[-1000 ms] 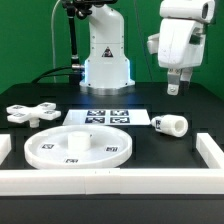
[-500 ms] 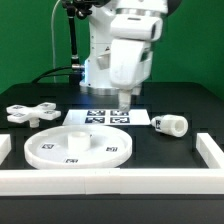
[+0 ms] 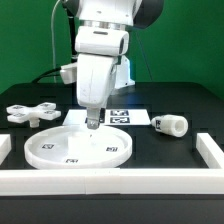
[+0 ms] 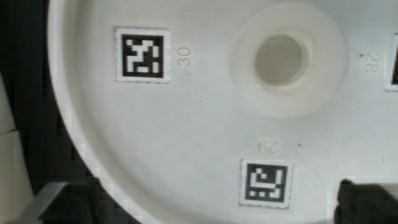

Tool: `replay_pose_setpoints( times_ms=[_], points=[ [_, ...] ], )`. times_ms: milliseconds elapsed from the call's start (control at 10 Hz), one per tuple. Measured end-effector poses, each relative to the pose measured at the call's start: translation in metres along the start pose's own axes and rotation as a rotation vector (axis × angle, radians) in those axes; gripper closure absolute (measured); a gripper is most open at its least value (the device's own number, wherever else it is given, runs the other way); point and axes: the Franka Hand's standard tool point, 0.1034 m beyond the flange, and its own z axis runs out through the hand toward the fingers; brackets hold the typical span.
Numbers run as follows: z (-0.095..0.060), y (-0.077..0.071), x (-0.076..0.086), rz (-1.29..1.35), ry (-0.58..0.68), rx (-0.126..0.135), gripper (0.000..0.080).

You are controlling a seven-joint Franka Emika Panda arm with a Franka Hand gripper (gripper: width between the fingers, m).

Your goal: Assemble round table

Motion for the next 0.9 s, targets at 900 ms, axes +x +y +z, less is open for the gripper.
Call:
replay_pose_setpoints(
  times_ms=[900],
  points=[
    [0.039,-0.024,-0.021,-0.034,-0.009,0.067,0.0150]
  ],
)
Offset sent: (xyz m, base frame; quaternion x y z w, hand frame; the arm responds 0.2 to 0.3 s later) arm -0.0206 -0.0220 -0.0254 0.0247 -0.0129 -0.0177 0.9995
